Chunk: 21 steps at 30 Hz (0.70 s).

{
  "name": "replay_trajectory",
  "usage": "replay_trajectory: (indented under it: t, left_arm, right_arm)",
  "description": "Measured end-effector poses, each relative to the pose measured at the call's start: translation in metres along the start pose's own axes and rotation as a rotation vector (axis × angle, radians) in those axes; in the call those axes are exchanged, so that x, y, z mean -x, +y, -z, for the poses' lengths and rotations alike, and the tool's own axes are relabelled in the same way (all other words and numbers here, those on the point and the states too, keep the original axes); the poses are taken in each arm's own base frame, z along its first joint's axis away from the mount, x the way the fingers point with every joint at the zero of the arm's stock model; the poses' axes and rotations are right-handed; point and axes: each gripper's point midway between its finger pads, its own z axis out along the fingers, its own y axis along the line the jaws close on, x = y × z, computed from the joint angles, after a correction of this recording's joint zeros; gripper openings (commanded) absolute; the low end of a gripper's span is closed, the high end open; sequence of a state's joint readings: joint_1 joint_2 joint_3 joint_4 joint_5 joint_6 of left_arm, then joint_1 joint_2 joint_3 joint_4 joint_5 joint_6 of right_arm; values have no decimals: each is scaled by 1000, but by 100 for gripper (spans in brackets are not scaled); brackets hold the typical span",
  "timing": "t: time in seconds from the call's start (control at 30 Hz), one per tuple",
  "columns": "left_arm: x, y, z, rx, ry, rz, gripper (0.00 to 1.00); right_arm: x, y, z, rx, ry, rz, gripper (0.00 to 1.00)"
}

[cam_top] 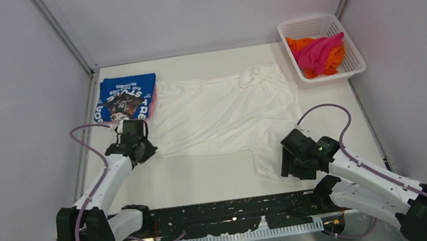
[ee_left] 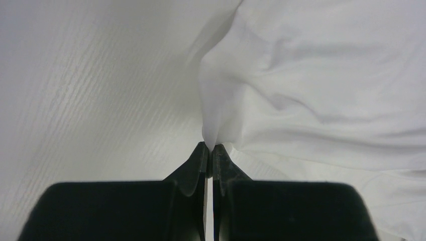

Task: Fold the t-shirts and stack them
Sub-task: Flatten out the tshirt

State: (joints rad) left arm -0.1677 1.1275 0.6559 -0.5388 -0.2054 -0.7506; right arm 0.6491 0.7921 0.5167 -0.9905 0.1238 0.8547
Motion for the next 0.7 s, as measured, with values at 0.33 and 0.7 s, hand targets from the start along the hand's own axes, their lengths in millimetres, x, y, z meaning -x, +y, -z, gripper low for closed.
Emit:
replay_trajectory:
  t: [0.33,0.7]
  left_arm:
    - [-2,-6,1,-37,10,3,0]
    - [2,-8,6,-54,-11,8,0]
  right_arm:
    - [-3,7,-30,-8,17,-41,54]
    - [2,18,-36,9,14,-51,6]
